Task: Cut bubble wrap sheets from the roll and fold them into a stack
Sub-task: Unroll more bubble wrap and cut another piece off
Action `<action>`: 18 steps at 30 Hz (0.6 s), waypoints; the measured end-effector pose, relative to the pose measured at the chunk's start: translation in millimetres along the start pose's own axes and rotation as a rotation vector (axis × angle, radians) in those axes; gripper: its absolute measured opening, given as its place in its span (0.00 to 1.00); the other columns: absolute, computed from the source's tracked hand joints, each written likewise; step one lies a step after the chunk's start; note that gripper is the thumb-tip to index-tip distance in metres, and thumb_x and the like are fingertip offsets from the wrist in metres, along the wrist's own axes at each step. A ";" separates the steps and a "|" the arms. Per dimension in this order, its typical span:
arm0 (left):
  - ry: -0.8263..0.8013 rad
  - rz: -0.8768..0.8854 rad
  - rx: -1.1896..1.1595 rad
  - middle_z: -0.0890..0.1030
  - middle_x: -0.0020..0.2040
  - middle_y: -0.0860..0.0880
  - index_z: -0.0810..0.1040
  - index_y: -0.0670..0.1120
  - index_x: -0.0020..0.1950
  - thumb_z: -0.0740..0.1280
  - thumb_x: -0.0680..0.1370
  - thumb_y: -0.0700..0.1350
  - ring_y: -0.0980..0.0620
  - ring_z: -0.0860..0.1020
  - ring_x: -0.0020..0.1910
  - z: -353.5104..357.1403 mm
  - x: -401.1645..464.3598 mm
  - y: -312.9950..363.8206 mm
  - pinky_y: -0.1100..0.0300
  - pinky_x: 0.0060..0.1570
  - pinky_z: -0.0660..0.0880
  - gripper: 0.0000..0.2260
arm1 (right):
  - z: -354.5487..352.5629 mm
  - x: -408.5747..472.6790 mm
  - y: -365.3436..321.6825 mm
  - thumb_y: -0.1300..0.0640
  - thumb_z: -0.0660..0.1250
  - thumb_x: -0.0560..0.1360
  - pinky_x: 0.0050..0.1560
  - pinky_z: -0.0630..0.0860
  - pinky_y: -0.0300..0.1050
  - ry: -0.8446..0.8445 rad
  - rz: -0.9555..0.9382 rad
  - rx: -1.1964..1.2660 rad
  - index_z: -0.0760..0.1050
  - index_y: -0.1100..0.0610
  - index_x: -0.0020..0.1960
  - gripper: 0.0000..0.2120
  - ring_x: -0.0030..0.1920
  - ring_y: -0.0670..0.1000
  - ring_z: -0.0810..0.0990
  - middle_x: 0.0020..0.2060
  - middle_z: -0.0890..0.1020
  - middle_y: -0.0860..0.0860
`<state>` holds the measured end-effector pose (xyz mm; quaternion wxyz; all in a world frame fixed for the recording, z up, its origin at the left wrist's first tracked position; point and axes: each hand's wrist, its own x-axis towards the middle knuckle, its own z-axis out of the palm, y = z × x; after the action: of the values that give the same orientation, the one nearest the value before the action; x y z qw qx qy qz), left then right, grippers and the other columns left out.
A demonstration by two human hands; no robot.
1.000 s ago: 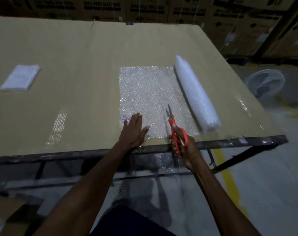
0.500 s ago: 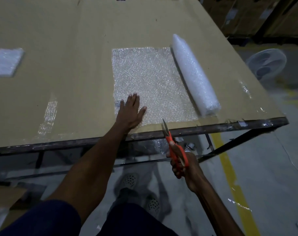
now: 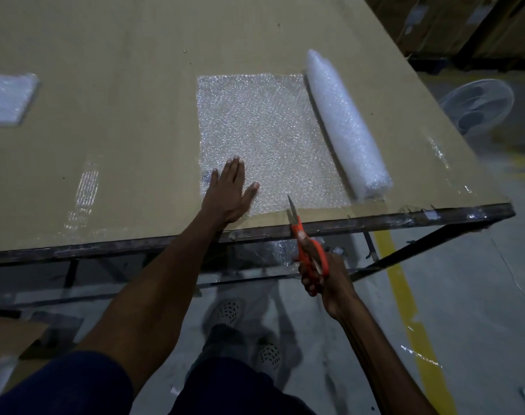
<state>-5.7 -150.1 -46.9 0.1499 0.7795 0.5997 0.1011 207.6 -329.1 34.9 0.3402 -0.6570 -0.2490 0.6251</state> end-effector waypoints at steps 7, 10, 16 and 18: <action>0.015 0.005 0.009 0.45 0.82 0.44 0.46 0.41 0.82 0.46 0.84 0.62 0.49 0.42 0.81 0.5 -1.5 1.2 0.46 0.78 0.40 0.34 | 2.3 5.4 -1.0 0.32 0.73 0.60 0.23 0.64 0.36 0.037 -0.035 -0.013 0.82 0.66 0.49 0.37 0.24 0.47 0.70 0.26 0.76 0.50; 0.022 0.005 -0.003 0.45 0.82 0.44 0.47 0.41 0.82 0.48 0.84 0.62 0.49 0.43 0.81 1.6 -1.4 1.0 0.47 0.78 0.40 0.34 | 1.2 8.6 2.7 0.32 0.74 0.60 0.23 0.63 0.37 0.051 -0.020 -0.009 0.82 0.67 0.51 0.39 0.24 0.47 0.69 0.26 0.76 0.51; 0.028 0.001 -0.013 0.46 0.82 0.44 0.48 0.41 0.82 0.49 0.84 0.61 0.48 0.45 0.81 1.9 -0.8 1.3 0.48 0.78 0.43 0.34 | 3.0 11.6 5.0 0.37 0.76 0.62 0.23 0.61 0.37 0.039 -0.047 0.014 0.80 0.72 0.51 0.38 0.23 0.47 0.68 0.27 0.74 0.51; 0.030 0.004 -0.014 0.47 0.82 0.44 0.48 0.41 0.82 0.49 0.84 0.61 0.48 0.45 0.81 2.1 -1.1 1.2 0.48 0.78 0.43 0.34 | 2.4 10.3 7.2 0.40 0.75 0.64 0.22 0.61 0.37 0.050 -0.055 0.015 0.79 0.74 0.54 0.37 0.22 0.46 0.68 0.27 0.74 0.51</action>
<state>-4.2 -151.7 -48.4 0.1460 0.7781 0.5996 0.1172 205.5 -325.7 22.7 0.3682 -0.6626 -0.2538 0.6008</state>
